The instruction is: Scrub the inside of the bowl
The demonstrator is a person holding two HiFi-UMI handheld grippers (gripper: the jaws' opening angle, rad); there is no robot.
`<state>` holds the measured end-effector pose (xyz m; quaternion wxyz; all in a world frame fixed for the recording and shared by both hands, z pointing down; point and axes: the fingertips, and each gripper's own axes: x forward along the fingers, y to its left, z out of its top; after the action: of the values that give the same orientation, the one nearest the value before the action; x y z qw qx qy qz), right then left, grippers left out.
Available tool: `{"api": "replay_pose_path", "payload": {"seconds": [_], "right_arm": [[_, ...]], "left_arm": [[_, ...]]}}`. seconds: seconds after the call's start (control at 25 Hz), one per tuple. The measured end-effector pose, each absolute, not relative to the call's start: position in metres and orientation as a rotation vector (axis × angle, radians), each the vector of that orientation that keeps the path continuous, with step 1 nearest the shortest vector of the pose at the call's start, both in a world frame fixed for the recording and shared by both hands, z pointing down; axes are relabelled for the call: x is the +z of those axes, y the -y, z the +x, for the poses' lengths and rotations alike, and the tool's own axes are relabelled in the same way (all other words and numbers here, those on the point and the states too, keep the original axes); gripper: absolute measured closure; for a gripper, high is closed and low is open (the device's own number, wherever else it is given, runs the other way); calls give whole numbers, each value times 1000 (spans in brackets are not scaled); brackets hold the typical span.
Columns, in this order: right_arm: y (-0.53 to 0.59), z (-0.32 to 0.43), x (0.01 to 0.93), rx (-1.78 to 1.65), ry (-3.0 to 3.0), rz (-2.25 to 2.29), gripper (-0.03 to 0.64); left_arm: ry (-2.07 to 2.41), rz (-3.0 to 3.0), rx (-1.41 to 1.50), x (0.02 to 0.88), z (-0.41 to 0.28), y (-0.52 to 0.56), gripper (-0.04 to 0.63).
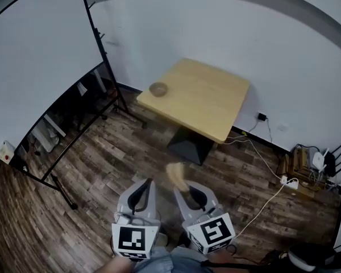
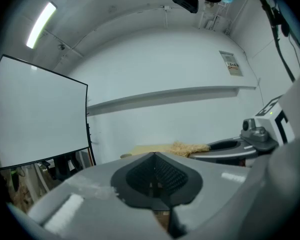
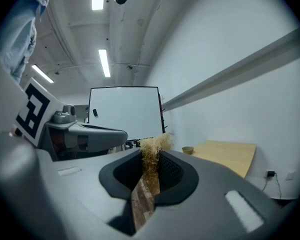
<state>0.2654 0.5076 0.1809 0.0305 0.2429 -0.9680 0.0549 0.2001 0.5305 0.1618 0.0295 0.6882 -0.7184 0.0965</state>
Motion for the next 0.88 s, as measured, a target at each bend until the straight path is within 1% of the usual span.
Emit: {"api": "replay_pose_path", "payload": {"seconds": [0.08,0.32,0.88], "right_arm": [[-498,262,184,194,2979,751,555],[-468,234,201,229,2950,729,555],[-362,85,175,125,2948,763,555]], "left_arm": [[2207,2132,338,168,195,-522,574],[2205,2061,289,185,159,-497,574],[2193,2115,125,158,12,-386,574]]}}
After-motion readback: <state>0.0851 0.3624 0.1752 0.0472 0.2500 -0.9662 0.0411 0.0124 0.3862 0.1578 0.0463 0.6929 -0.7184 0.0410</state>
